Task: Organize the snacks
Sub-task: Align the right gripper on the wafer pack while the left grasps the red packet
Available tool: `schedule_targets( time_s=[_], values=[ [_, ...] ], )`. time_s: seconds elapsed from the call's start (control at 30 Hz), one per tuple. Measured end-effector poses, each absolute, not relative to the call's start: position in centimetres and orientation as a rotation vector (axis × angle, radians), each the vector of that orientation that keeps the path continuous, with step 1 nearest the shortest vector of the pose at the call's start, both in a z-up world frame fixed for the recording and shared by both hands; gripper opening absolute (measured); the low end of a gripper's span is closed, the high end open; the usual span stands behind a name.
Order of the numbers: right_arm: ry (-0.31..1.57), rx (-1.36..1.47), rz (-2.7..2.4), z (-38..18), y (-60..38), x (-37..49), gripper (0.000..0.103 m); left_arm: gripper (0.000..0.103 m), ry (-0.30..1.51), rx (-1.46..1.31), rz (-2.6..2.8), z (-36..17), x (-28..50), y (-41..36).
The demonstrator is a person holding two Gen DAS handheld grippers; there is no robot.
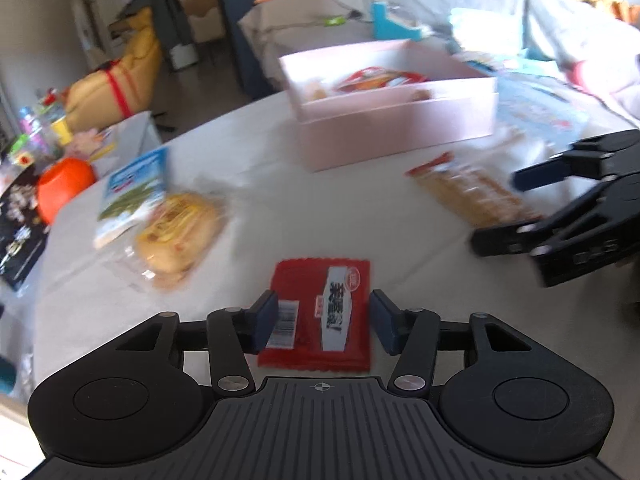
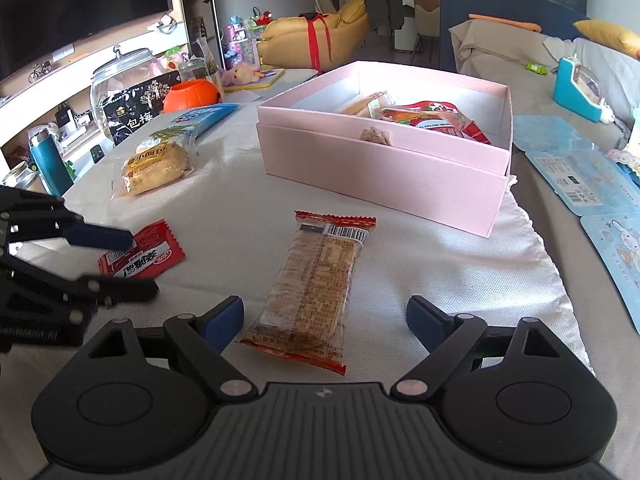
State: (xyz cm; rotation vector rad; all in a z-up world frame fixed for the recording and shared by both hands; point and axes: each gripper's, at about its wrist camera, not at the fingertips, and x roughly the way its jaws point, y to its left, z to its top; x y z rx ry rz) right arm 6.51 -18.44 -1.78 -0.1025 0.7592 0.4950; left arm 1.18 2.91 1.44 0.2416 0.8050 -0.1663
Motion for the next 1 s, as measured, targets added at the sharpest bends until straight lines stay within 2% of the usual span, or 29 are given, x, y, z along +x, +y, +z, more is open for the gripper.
schedule_targets(
  time_s=[0.27, 0.43, 0.53, 0.73, 0.8, 1.0],
  values=[
    [0.756, -0.121, 0.492, -1.9, -18.2, 6.4, 0.092, 0.064, 0.819, 0.173, -0.160, 1.5, 2.1, 4.1],
    [0.755, -0.140, 0.488, -2.0, -17.9, 6.3, 0.094, 0.059, 0.817, 0.113, -0.122, 3.1, 1.1, 5.6],
    [0.755, -0.142, 0.489, -2.0, -17.9, 6.4, 0.095, 0.058, 0.860, -0.025, -0.137, 4.1, 0.2, 7.1],
    [0.755, -0.141, 0.489, -2.0, -17.9, 6.4, 0.095, 0.057, 0.949, -0.167, -0.168, 2.7, 1.1, 7.9],
    [0.755, -0.142, 0.489, -2.0, -17.9, 6.4, 0.095, 0.060, 0.920, -0.168, -0.152, 2.5, 1.7, 7.6],
    [0.755, -0.144, 0.487, -2.0, -17.8, 6.5, 0.095, 0.057, 0.852, -0.271, -0.063, 2.1, 4.5, 8.9]
  ],
)
